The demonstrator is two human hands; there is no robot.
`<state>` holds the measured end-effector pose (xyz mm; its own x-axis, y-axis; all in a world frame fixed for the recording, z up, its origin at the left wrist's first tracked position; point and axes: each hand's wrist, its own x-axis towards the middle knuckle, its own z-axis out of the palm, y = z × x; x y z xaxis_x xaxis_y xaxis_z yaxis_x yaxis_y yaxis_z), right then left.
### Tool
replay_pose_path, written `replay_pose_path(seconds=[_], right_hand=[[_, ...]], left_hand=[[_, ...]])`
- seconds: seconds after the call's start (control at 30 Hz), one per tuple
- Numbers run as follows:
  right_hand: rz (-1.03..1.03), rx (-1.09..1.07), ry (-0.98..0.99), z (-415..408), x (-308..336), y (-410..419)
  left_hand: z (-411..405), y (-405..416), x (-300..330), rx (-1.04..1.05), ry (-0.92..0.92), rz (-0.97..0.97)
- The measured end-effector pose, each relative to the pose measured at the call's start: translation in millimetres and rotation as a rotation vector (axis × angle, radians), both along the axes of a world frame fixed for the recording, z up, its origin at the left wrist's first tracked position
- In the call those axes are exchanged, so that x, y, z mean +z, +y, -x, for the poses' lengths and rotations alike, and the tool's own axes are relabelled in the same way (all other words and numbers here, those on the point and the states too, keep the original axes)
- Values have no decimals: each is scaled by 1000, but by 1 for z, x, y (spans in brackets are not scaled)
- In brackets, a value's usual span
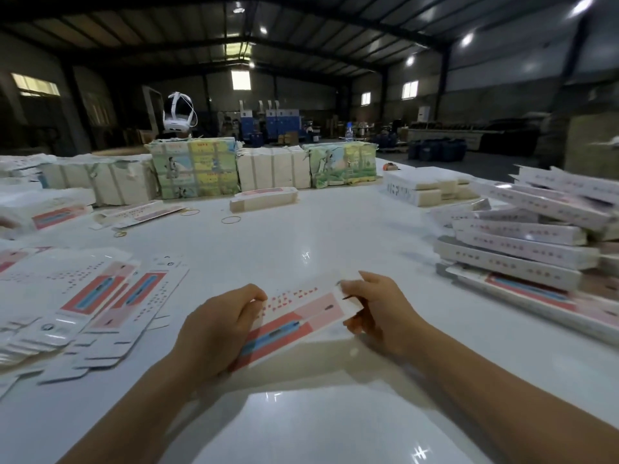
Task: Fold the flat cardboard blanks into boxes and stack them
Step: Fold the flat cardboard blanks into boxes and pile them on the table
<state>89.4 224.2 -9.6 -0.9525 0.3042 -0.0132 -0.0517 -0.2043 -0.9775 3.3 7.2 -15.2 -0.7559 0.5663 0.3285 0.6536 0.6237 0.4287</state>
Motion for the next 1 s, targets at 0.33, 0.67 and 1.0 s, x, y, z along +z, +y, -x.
replay_pose_path(seconds=[0.33, 0.67, 1.0], right_hand=[[-102, 178, 90, -4, -4, -10], [-339, -102, 115, -9, -6, -13], [-439, 18, 174, -10, -7, -28]], left_hand=[[-29, 26, 6, -8, 404, 177], [-39, 27, 14, 1, 464, 163], [-38, 27, 15, 152, 377, 149]])
